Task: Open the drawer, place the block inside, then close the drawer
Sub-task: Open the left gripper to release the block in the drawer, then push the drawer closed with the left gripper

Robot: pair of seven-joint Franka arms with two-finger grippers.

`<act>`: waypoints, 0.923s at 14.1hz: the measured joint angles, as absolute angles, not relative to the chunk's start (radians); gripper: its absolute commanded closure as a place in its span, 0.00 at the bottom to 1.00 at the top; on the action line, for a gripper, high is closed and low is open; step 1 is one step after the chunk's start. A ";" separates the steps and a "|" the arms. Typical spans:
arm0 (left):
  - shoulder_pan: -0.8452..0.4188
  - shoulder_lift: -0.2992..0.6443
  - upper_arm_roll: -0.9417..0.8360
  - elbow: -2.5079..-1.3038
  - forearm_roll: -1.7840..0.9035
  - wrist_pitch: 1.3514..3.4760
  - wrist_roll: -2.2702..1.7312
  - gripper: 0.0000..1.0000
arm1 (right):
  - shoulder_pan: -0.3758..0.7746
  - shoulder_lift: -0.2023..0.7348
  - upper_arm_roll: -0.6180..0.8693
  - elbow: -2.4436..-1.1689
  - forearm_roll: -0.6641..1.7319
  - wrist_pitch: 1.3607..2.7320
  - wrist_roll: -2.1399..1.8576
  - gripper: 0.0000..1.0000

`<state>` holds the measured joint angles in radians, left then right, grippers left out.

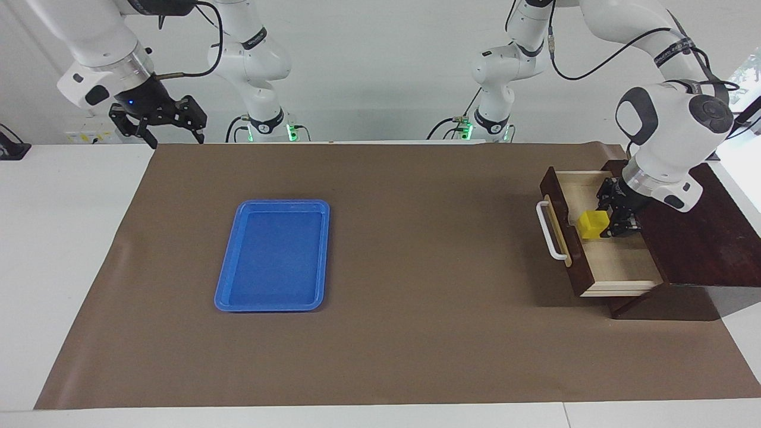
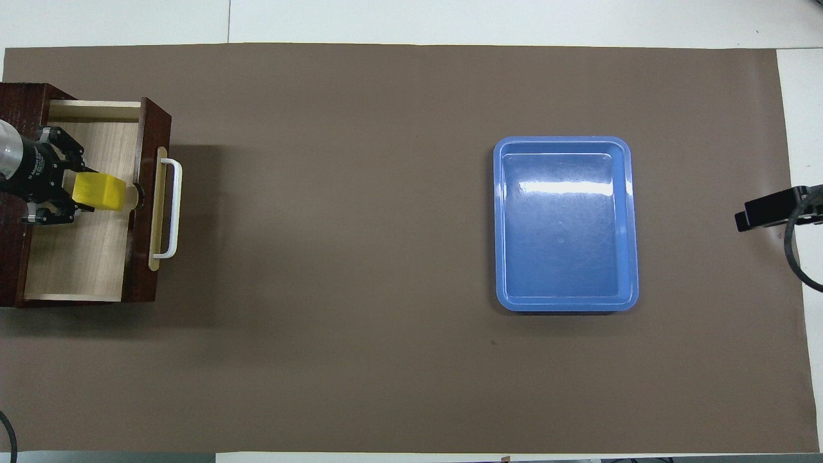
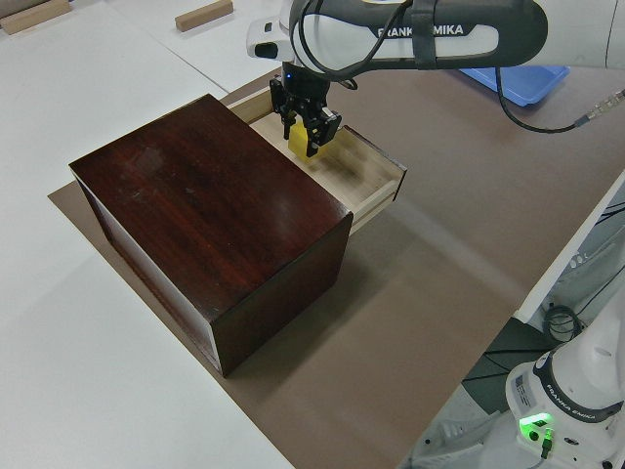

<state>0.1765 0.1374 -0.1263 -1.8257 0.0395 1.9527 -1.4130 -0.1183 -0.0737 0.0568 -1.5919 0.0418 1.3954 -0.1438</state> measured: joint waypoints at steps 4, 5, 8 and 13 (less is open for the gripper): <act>0.184 0.096 -0.125 -1.925 0.039 2.036 -1.413 1.00 | -0.130 -0.065 0.079 -1.606 0.035 1.382 -0.144 0.00; 0.191 0.088 -0.125 -1.942 0.039 2.049 -1.413 1.00 | -0.127 -0.054 0.075 -1.607 0.034 1.386 -0.142 0.00; 0.206 0.077 -0.125 -1.958 0.039 2.060 -1.413 0.01 | -0.091 -0.015 0.047 -1.607 0.013 1.435 -0.130 0.00; 0.216 0.075 -0.128 -1.954 0.037 2.074 -1.413 0.00 | -0.080 -0.008 0.047 -1.600 -0.023 1.466 -0.128 0.00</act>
